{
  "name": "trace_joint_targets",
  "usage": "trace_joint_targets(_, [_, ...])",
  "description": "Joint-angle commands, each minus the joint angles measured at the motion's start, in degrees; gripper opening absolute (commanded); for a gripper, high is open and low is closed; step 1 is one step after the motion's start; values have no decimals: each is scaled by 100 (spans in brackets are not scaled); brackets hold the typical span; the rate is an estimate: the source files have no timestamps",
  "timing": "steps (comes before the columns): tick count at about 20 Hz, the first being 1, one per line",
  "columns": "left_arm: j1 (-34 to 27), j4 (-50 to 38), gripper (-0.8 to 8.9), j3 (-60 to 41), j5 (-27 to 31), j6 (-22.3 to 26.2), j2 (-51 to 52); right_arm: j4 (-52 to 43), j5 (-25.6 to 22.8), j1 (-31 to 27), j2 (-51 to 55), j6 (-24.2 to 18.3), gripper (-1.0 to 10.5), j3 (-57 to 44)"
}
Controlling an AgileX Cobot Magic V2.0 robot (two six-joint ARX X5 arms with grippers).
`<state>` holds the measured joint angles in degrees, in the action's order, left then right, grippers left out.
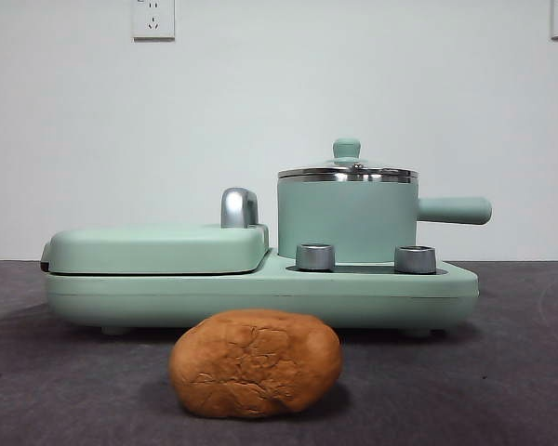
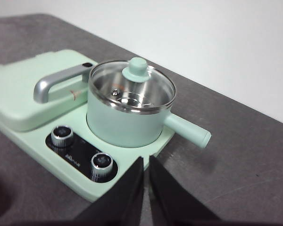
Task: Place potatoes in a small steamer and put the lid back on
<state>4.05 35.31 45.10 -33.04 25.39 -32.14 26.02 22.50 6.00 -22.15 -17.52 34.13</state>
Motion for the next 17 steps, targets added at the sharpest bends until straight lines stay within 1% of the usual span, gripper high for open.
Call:
trace_joint_targets(1, [48,-59,39,125,-42,498,-24,-42,20,31,-22,-251,17,94])
trace_joint_targets(2, [57,-61,82,125,-44,498,-24,-42,20,31,-22,-251,24,94])
trace_joint_targets(4, [59,-61,192,125,-44,492,-17,-42,20,31,-22,-251,121,94])
trace_joint_targets(6, [68,-72,272,125,-44,365,-13,-42,17,31,-22,-249,214,94])
trace_joint_targets(7, [76,-79,295,125,-44,302,-13,-42,17,31,-22,-249,236,94])
trace_joint_targets(13, [138,-118,299,125,-44,184,-33,-42,15,31,-22,-249,240,94])
trace_joint_targets(15, [170,-236,299,125,-37,28,-79,-44,15,31,-22,-249,240,94])
trace_joint_targets(17, [210,-466,298,125,-26,-234,-179,-46,11,31,-22,-247,240,94])
